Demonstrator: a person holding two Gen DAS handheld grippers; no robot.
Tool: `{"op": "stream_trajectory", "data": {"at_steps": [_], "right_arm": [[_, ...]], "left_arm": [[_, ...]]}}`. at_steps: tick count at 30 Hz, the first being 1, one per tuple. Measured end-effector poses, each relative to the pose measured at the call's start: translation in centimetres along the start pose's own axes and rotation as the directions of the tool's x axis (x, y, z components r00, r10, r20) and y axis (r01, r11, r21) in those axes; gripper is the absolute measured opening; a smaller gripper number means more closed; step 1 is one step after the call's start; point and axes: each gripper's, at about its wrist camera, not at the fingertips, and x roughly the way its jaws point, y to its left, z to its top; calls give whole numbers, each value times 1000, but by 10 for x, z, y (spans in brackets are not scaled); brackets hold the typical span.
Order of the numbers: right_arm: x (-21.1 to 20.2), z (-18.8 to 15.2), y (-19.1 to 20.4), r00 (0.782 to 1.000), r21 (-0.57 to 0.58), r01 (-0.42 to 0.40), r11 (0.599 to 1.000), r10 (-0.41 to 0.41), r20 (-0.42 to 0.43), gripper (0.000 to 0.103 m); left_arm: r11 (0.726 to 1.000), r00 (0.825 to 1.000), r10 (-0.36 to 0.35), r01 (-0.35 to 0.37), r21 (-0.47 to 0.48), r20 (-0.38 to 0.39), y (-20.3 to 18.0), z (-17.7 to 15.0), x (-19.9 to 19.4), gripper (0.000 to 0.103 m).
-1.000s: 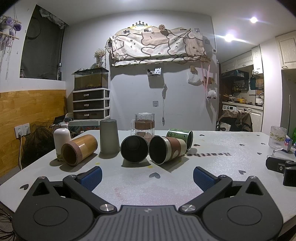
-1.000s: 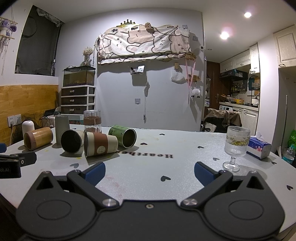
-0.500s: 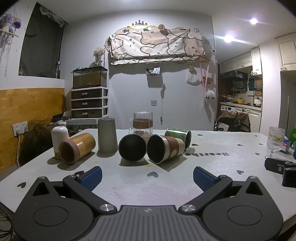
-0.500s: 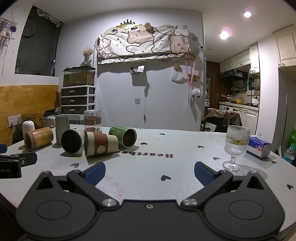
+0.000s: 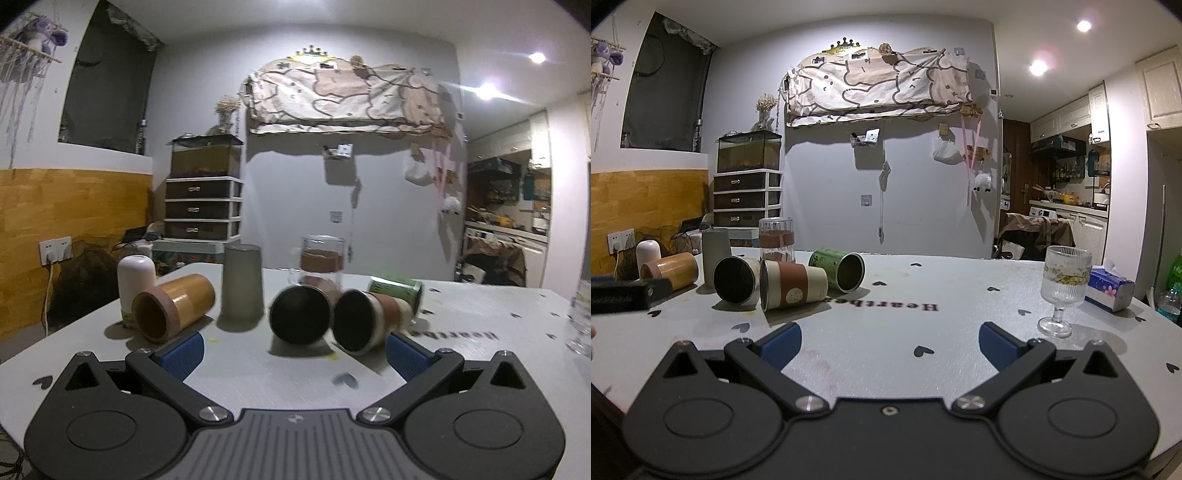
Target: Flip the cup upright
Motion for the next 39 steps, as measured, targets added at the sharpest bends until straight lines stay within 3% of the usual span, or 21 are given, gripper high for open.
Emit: {"op": "stream_trajectory", "data": {"at_steps": [8, 14, 17, 23, 28, 39], "right_arm": [[6, -8, 1, 1000, 2, -3, 1000, 3, -11, 103], [4, -5, -2, 1000, 6, -4, 1000, 4, -22, 103], [3, -7, -3, 1000, 8, -3, 1000, 3, -26, 103], [4, -10, -11, 999, 19, 14, 1000, -13, -37, 103], [4, -13, -21, 998, 34, 35, 999, -33, -47, 103], [6, -19, -29, 997, 49, 45, 998, -42, -62, 103]], "left_arm": [[998, 998, 56, -57, -22, -43, 15, 37, 60, 103], [997, 993, 33, -40, -60, -113, 11, 61, 113, 103], [997, 985, 12, -24, -68, -170, 4, 65, 141, 103], [999, 963, 35, -44, -27, -269, -10, 59, 186, 102], [995, 954, 64, -83, -54, -294, -5, 54, 204, 100], [991, 939, 18, -62, -117, -344, 4, 44, 219, 92]]}}
